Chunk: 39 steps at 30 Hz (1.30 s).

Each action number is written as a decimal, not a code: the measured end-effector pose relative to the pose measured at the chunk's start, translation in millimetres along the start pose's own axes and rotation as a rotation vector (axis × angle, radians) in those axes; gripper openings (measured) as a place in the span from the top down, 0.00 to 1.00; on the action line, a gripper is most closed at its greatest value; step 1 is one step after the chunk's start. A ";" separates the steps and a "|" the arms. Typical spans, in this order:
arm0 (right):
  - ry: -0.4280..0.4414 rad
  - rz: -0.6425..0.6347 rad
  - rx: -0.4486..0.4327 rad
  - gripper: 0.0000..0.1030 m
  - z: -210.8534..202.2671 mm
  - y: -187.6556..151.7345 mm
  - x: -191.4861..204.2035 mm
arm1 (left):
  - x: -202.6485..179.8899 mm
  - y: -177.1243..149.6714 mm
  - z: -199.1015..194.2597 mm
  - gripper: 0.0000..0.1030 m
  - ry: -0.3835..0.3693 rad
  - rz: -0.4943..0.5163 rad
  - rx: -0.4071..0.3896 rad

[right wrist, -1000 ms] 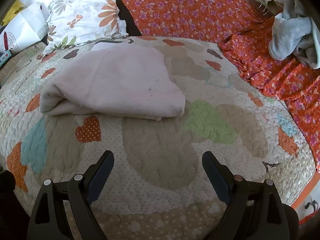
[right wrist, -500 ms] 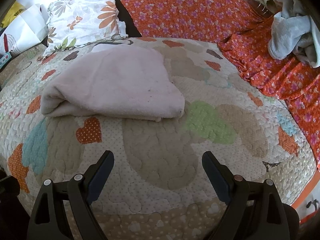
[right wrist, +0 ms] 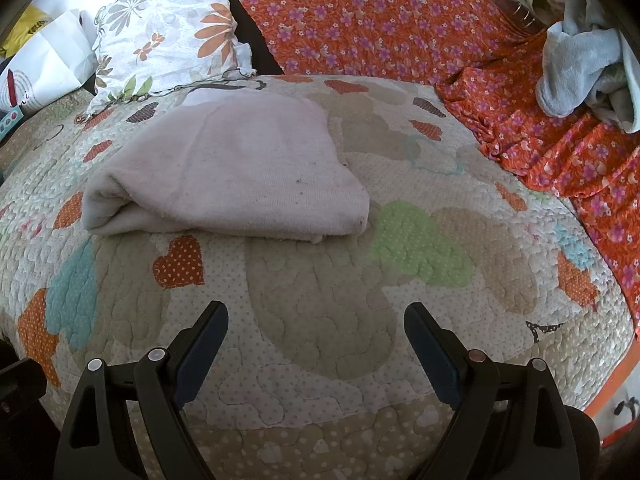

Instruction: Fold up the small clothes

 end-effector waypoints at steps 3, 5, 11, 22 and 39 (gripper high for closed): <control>0.000 0.000 -0.001 0.10 0.4 -0.2 -0.3 | 1.3 -0.5 1.4 0.00 -0.002 -0.004 0.007; 0.000 0.001 0.000 0.10 0.3 -0.3 0.0 | 1.6 -0.4 1.8 0.00 -0.002 -0.005 0.009; 0.001 0.002 -0.001 0.10 -0.3 -0.3 0.6 | 1.9 -0.5 2.4 0.00 -0.001 -0.005 0.012; -0.002 0.000 -0.007 0.10 -1.8 0.3 3.5 | 3.9 -1.2 6.2 0.00 -0.005 -0.019 0.026; 0.000 -0.010 -0.022 0.10 -3.6 0.3 12.4 | 6.3 -1.1 11.0 0.00 0.007 -0.024 0.026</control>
Point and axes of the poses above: each gripper's, at about its wrist camera, not at the fingertips, and z roughly the way its jaws point, x to its left, y to its top, the point moved 3 cm from there along z, roughly the way its jaws point
